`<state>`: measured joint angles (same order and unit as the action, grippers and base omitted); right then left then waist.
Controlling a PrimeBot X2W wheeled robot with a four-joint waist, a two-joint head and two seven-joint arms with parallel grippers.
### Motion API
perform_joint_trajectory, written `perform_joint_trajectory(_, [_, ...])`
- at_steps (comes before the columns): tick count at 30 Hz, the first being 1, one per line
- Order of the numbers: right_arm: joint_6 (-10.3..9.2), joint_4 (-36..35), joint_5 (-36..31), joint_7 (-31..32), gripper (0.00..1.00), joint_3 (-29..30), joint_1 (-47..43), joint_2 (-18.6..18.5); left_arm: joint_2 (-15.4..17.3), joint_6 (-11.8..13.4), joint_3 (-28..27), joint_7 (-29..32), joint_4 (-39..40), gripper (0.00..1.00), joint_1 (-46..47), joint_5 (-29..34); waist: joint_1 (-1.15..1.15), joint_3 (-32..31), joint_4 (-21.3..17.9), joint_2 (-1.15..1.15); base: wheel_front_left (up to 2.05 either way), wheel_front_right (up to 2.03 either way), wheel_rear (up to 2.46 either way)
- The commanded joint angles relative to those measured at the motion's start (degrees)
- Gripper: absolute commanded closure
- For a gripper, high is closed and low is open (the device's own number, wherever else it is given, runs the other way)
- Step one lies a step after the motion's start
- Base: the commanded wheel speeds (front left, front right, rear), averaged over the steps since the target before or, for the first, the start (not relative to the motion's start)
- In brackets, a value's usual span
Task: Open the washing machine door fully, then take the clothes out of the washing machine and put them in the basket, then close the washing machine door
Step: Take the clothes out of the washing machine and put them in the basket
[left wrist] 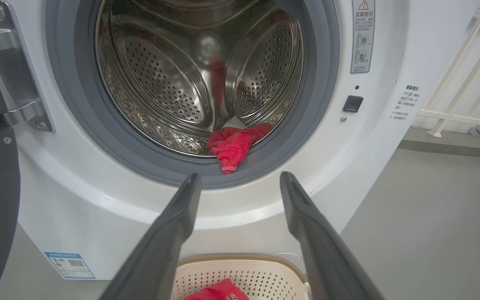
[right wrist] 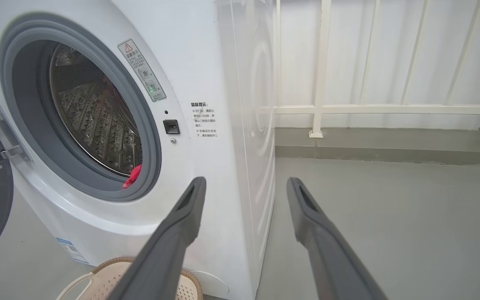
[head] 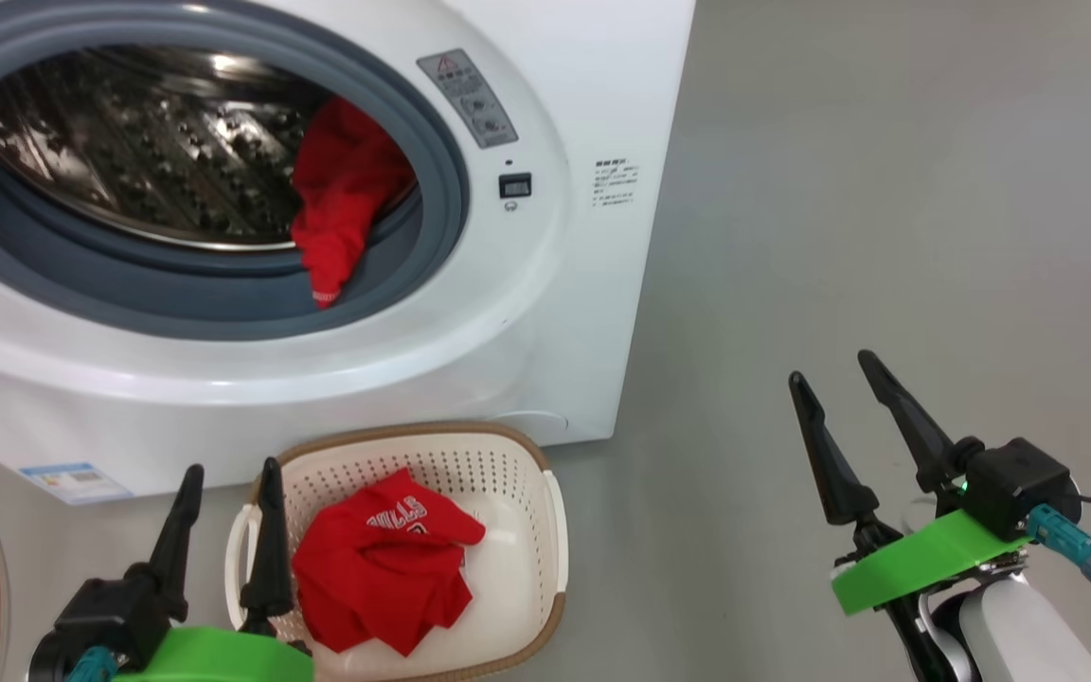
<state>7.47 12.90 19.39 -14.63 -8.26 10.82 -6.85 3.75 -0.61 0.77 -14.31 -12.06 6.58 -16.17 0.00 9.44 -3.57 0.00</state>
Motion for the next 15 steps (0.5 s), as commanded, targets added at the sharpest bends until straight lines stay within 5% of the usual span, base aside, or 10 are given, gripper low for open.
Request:
perform_joint_trajectory(1, [0.02, -1.69, -0.81, -0.37, 0.00, -0.95, -0.69, 0.09, 0.66, -0.29, -2.34, -0.69, 2.04, 0.00, -0.41, 0.49, 0.00, -1.79, -0.72, 0.00, 0.00, 0.00, 0.00])
perform_joint_trajectory(15, [0.02, -2.58, -3.39, -0.37, 0.00, 0.03, -3.54, 0.80, 0.40, -0.32, -2.97, -0.69, 3.24, 0.00, -4.15, 0.93, 0.00, -5.44, -1.01, 0.00, 0.00, 0.00, 0.00])
